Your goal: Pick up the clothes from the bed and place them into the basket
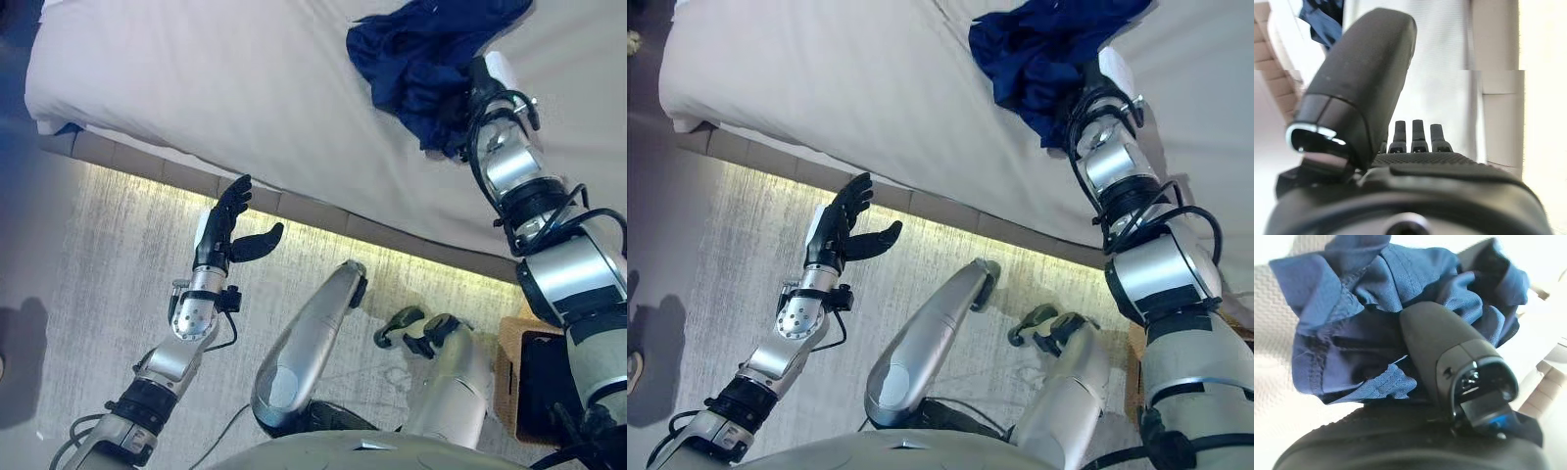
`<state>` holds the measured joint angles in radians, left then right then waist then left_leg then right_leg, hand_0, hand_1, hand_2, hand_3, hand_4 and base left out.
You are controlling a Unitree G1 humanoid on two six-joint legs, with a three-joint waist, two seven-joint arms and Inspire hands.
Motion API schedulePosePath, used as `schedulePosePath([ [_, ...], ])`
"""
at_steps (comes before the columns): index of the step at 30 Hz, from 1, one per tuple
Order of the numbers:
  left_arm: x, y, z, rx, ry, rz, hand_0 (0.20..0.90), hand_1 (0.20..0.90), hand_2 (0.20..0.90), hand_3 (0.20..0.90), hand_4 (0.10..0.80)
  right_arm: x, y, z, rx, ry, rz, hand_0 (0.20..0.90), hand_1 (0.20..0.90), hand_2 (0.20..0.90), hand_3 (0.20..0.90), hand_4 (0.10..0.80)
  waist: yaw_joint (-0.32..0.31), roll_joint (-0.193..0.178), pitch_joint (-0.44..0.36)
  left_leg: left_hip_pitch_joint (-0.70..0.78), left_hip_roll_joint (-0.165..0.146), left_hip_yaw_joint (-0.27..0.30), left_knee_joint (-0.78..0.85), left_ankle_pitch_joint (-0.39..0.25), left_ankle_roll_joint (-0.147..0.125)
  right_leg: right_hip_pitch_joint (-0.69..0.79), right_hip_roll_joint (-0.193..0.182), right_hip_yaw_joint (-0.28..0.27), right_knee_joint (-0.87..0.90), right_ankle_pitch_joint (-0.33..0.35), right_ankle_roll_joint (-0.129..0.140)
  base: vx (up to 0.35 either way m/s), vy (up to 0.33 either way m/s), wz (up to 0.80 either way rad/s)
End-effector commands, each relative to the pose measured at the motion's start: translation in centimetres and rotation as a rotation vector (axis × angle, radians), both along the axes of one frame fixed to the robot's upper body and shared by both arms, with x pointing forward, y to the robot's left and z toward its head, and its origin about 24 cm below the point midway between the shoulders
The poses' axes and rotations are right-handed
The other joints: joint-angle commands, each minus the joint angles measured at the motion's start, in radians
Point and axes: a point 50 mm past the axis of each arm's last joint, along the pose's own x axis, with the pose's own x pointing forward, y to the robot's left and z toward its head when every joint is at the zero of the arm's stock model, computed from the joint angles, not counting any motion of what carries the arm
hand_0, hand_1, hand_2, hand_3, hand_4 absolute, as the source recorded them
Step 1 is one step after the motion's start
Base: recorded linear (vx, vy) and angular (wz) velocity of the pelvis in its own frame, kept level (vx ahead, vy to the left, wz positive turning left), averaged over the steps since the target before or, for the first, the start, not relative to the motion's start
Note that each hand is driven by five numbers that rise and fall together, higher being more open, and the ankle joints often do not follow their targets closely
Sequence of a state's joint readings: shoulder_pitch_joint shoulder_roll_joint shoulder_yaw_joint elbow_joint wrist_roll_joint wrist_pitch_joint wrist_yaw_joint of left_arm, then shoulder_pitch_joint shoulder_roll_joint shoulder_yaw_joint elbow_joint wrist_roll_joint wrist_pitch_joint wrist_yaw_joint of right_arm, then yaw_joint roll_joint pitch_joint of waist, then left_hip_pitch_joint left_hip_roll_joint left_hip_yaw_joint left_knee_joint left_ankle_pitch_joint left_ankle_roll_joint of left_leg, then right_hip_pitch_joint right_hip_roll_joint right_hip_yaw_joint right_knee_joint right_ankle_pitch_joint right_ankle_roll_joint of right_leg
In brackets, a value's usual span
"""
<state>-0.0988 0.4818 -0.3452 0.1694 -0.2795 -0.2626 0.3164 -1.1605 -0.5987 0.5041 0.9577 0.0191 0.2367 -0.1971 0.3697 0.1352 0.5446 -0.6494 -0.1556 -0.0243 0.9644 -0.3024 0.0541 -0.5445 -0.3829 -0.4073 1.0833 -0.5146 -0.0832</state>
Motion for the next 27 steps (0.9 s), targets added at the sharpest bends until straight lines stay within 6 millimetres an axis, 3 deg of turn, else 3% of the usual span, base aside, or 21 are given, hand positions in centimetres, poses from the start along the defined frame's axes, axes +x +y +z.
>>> schedulePosePath([
  [1,0.3,0.2,3.5,0.002,-0.17,-0.019,0.9,0.9,0.9,0.9,0.8,0.3,3.4,0.8,0.049,-0.062,0.145,0.3,0.3,0.3,0.2,0.1,0.003,-0.02,-0.025,0.135,0.053,0.028,-0.115,-0.041,0.033,0.108,0.017,-0.025,-0.076,0.116,0.027,0.052,-0.057,-0.18],
  [6,1.1,0.1,3.5,0.037,-0.141,-0.02,0.9,0.9,0.9,0.9,0.8,0.2,2.8,1.2,0.092,-0.07,0.143,0.3,0.3,0.3,0.2,0.1,-0.027,-0.051,-0.029,0.304,0.088,0.033,-0.247,0.001,0.004,0.272,0.024,-0.027,-0.204,0.161,0.045,0.061,-0.052,-0.22],
  [15,2.2,0.1,2.8,0.063,-0.057,-0.006,0.9,0.9,0.9,0.9,0.8,-0.3,0.4,1.8,0.168,-0.08,0.107,0.3,0.3,0.3,0.2,0.1,-0.082,-0.088,-0.182,0.513,0.155,0.053,-0.545,0.118,-0.059,0.502,0.119,-0.04,-0.575,0.268,0.058,0.052,-0.043,-0.26],
  [22,3.0,-0.1,3.1,0.099,-0.047,-0.028,0.9,0.9,0.9,0.9,0.8,-1.0,-1.6,3.0,0.226,-0.125,0.096,0.3,0.3,0.3,0.2,0.1,-0.142,-0.119,-0.283,0.607,0.167,0.083,-0.709,0.192,-0.073,0.584,0.192,-0.02,-0.779,0.356,0.075,0.016,-0.034,-0.15],
  [27,3.1,0.0,2.5,0.103,-0.012,-0.027,0.9,0.9,0.9,0.9,0.8,-1.8,-3.9,3.0,0.258,-0.126,0.088,0.3,0.3,0.3,0.2,0.1,-0.177,-0.134,-0.335,0.64,0.17,0.112,-0.744,0.194,-0.075,0.617,0.222,0.001,-0.842,0.371,0.078,0.061,-0.013,-0.18],
])
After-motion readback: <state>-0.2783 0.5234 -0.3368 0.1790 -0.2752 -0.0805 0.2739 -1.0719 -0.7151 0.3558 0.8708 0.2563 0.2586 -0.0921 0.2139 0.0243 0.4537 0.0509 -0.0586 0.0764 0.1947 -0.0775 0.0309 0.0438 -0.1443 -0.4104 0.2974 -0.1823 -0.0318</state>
